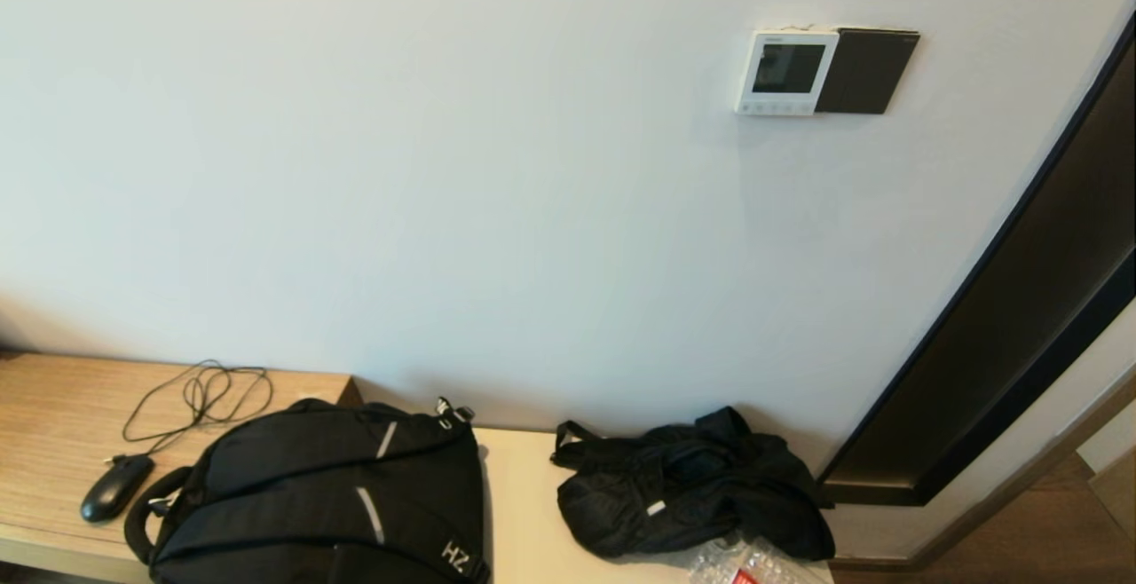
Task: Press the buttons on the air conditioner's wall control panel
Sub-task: Turn on the central air conditioner
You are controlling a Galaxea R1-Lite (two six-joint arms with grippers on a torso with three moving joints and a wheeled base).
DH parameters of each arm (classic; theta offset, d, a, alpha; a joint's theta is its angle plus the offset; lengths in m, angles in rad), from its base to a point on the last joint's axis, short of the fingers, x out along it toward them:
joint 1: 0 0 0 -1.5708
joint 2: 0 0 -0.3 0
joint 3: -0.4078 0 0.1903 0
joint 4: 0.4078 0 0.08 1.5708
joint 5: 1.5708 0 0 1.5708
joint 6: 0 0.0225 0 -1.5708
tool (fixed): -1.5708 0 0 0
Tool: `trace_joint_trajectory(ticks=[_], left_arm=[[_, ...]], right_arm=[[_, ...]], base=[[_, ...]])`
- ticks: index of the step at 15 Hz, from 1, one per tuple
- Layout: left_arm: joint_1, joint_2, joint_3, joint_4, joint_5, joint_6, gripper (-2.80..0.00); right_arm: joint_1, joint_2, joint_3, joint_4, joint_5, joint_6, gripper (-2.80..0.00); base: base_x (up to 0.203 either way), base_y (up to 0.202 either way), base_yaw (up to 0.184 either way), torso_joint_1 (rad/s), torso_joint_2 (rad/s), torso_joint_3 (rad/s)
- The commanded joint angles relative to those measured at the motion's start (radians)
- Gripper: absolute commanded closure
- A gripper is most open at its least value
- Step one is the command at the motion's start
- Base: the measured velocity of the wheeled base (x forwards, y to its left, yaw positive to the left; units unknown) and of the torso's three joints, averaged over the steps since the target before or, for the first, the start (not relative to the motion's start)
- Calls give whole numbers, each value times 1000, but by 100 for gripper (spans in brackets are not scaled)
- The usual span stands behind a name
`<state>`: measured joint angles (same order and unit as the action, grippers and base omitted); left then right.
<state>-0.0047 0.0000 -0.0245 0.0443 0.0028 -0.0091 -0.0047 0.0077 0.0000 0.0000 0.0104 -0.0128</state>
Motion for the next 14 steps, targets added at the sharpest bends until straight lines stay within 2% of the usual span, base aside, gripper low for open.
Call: trace_joint_trajectory(ticks=[1,10,14], left_arm=[[0,-2,0,0,1,0,0],[0,-2,0,0,1,0,0],[0,-2,0,0,0,0,0]], right_arm=[[0,2,0,0,2,-1,0],[0,2,-5,-2,3,-15,0],[0,2,-135,74,11,-20,0]], base=[[0,0,0,0,0,0],[0,0,0,0,0,0],[0,0,0,0,0,0]])
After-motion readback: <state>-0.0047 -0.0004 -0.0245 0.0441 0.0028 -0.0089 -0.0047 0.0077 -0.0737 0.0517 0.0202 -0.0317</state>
